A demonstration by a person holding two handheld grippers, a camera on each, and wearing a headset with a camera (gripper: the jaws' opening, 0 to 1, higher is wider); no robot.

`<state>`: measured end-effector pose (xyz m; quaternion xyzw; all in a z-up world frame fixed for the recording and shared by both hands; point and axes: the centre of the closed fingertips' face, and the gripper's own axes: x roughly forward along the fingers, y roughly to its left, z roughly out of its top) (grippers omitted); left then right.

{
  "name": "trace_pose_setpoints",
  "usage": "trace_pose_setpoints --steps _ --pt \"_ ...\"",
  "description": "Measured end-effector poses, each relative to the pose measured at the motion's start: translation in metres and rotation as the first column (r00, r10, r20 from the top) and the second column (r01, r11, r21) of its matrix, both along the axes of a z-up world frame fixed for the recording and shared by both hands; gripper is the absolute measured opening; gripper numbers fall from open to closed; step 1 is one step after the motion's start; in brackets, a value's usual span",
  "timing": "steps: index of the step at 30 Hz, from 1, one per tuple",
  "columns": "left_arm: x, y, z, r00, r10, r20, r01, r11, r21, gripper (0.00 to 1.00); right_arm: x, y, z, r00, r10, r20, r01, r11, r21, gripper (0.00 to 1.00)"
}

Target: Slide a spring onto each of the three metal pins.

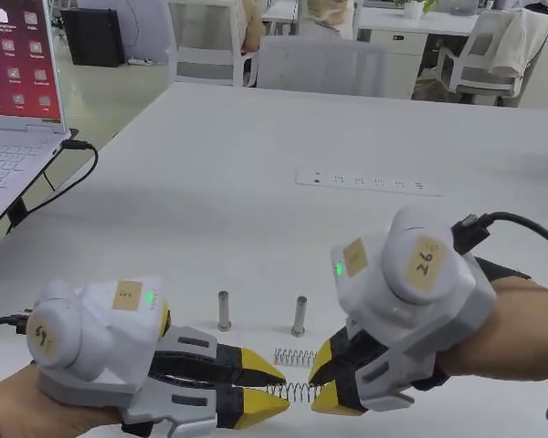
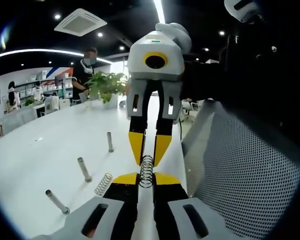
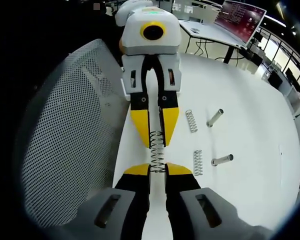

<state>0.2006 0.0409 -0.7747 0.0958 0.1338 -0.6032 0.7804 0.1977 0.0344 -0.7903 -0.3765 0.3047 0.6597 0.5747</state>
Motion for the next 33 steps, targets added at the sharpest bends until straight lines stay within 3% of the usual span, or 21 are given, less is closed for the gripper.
trace_pose_setpoints --steps 7,14,23,28,33 --pt "-0.001 0.000 0.000 1.000 -0.007 0.005 0.006 1.000 0.003 0.02 0.000 0.001 -0.001 1.000 -0.016 -0.021 0.016 1.000 0.009 0.09" --pt "-0.001 -0.002 0.011 1.000 -0.002 0.004 0.002 0.999 -0.042 0.02 0.001 -0.001 -0.006 0.999 -0.025 -0.030 0.025 1.000 0.006 0.10" --pt "-0.001 -0.004 0.013 1.000 -0.006 0.011 0.006 0.999 -0.052 0.02 0.000 -0.001 -0.007 0.999 -0.025 -0.034 0.026 1.000 0.015 0.09" --pt "-0.001 -0.003 0.012 1.000 -0.002 0.011 0.002 0.999 -0.046 0.02 0.001 0.000 0.001 0.999 -0.039 -0.033 0.041 0.999 0.031 0.08" --pt "0.000 -0.002 0.008 1.000 0.000 0.012 0.000 0.999 -0.033 0.02 0.001 0.006 0.014 0.996 -0.068 -0.061 0.072 0.994 0.081 0.08"
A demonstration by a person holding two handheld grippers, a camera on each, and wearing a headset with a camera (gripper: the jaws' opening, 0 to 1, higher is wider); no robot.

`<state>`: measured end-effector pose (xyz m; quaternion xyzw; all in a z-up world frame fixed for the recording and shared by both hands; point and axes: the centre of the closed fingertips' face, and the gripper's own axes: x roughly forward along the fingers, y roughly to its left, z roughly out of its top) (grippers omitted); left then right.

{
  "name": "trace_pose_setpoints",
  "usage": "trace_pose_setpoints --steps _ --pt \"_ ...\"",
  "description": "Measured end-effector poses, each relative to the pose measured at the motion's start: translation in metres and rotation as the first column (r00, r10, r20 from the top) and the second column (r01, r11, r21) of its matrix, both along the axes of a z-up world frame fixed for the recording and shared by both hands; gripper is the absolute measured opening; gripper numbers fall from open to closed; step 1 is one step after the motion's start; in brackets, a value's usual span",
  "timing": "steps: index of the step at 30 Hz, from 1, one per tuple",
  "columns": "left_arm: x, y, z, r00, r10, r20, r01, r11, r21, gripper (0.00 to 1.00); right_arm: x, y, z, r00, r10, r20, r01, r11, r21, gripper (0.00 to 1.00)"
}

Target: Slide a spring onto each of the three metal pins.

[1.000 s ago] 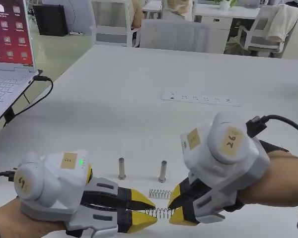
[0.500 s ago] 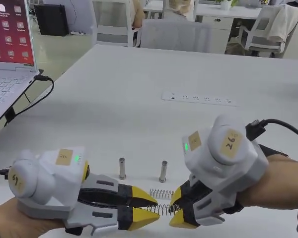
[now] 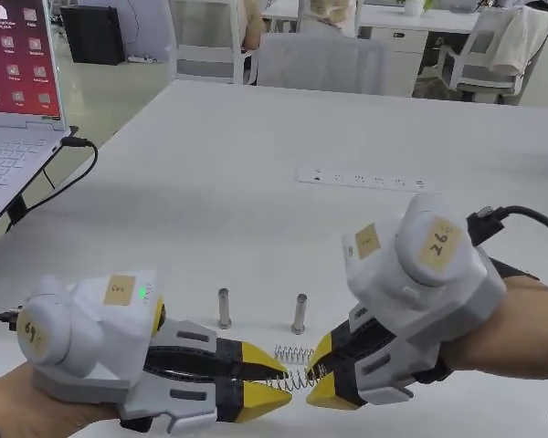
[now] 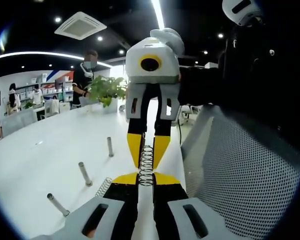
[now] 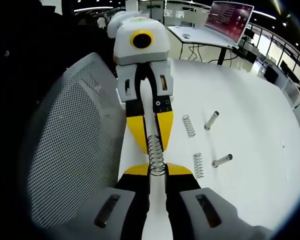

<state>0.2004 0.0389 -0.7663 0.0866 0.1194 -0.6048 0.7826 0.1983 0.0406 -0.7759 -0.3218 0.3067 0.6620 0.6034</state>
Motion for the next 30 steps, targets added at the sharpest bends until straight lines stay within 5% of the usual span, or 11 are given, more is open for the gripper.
trace_pose_setpoints --steps 10,30 --pt "-0.004 -0.002 -0.005 1.000 -0.015 -0.004 0.016 1.000 0.025 0.02 -0.008 0.014 0.011 0.999 -0.007 -0.041 0.008 0.999 0.038 0.08" --pt "-0.005 -0.003 -0.008 1.000 -0.020 -0.013 0.021 0.999 0.029 0.03 -0.011 0.019 0.013 1.000 0.016 -0.014 -0.016 1.000 0.002 0.08"
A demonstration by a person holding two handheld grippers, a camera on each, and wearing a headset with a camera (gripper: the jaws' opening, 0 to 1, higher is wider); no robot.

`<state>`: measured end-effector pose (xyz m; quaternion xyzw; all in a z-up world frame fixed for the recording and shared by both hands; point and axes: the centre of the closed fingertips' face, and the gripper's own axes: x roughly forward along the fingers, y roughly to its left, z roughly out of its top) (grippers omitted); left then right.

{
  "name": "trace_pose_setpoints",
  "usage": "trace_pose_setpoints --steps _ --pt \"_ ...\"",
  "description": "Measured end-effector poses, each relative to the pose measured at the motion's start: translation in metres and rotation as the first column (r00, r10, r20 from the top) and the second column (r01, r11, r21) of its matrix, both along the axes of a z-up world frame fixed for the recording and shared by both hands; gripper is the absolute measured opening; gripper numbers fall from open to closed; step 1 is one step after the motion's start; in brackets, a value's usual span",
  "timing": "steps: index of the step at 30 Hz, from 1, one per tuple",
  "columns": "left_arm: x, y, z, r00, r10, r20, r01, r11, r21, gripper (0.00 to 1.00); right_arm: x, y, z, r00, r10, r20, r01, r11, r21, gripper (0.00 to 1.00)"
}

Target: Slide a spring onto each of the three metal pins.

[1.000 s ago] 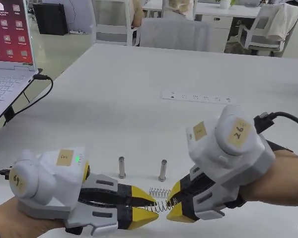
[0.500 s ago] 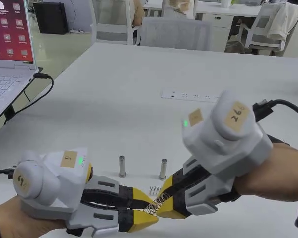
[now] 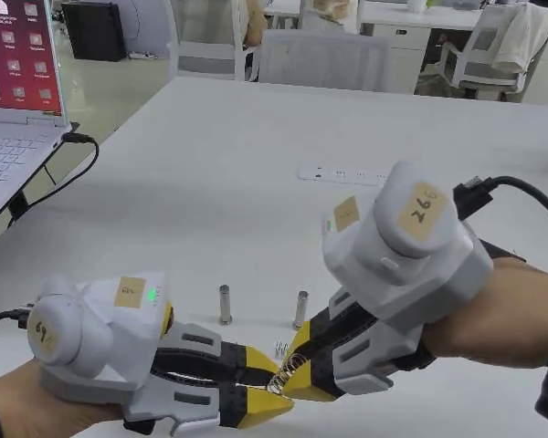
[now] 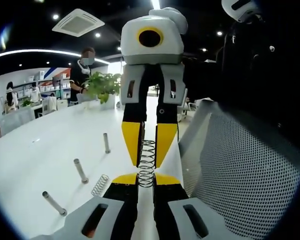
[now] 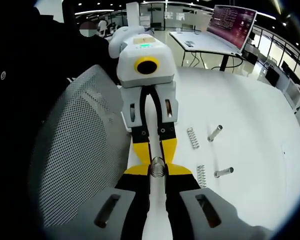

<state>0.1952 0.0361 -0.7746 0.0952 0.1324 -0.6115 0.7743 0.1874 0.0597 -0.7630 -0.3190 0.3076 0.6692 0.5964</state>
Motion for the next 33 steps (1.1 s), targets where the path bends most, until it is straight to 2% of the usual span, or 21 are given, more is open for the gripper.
trace_pose_setpoints --steps 9,18,33 --pt "0.000 0.000 -0.001 1.000 0.004 -0.012 -0.004 1.000 0.002 0.04 0.000 -0.001 -0.002 1.000 0.008 0.007 -0.008 1.000 -0.018 0.08" --pt "0.001 0.001 -0.002 1.000 0.013 -0.019 -0.013 1.000 0.003 0.10 0.007 -0.007 0.000 1.000 -0.011 0.017 0.011 1.000 -0.027 0.08" --pt "0.011 0.014 -0.003 0.996 0.083 -0.021 -0.084 0.996 -0.012 0.23 0.027 -0.034 -0.001 0.996 -0.072 0.044 0.075 0.995 -0.072 0.08"
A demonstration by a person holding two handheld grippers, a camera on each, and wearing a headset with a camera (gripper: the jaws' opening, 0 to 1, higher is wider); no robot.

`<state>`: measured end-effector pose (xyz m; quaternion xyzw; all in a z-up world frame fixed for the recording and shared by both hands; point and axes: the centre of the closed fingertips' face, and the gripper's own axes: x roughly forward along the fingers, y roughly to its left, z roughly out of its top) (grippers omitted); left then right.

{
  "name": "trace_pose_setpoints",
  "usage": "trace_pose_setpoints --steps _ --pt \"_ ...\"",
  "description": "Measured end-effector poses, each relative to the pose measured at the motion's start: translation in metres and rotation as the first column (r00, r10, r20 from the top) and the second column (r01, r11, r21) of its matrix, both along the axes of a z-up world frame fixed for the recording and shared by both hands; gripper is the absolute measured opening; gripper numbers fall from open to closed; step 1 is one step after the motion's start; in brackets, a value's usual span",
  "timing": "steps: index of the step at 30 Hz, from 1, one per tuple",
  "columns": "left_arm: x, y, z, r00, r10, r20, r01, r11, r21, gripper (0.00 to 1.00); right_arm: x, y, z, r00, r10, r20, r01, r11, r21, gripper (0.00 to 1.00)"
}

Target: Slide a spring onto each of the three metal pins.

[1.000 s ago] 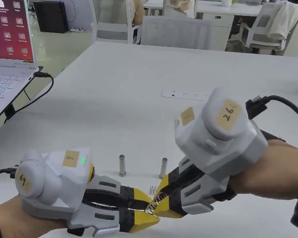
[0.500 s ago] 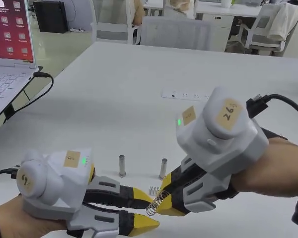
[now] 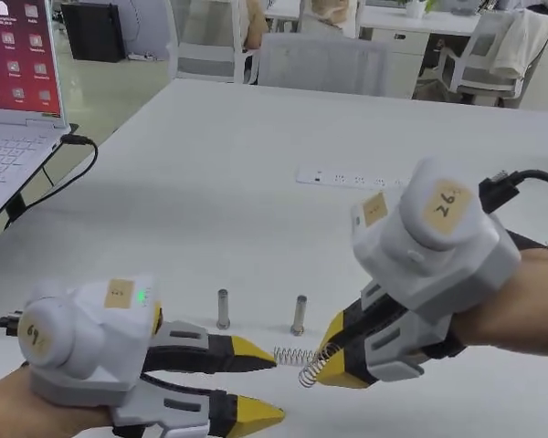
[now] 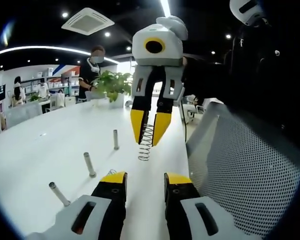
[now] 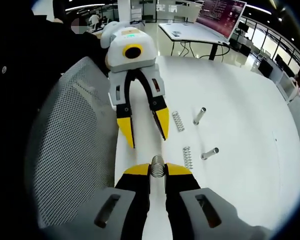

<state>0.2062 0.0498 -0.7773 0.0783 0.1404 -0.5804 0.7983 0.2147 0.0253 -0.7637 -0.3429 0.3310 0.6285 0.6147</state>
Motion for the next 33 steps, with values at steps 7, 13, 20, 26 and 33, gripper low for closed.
trace_pose_setpoints --steps 7,13,20,26,33 --pt "0.004 0.010 -0.003 0.999 0.051 -0.019 -0.051 0.999 -0.003 0.34 0.009 -0.013 0.002 0.999 -0.036 0.013 0.036 0.999 -0.010 0.08" --pt "0.004 0.022 -0.006 0.994 0.100 -0.040 -0.100 0.995 -0.011 0.43 0.016 -0.021 0.004 0.998 -0.062 0.018 0.062 0.998 -0.013 0.08" --pt "0.007 0.036 -0.005 0.985 0.164 -0.045 -0.166 0.986 -0.034 0.49 0.028 -0.035 0.011 0.994 -0.104 0.030 0.104 0.994 -0.015 0.08" --pt "0.007 0.044 -0.006 0.977 0.206 -0.057 -0.209 0.977 -0.051 0.52 0.038 -0.046 0.015 0.990 -0.136 0.041 0.137 0.990 -0.018 0.08" --pt "0.006 0.055 -0.007 0.967 0.246 -0.064 -0.250 0.966 -0.060 0.55 0.046 -0.059 0.015 0.984 -0.169 0.049 0.170 0.985 -0.032 0.08"
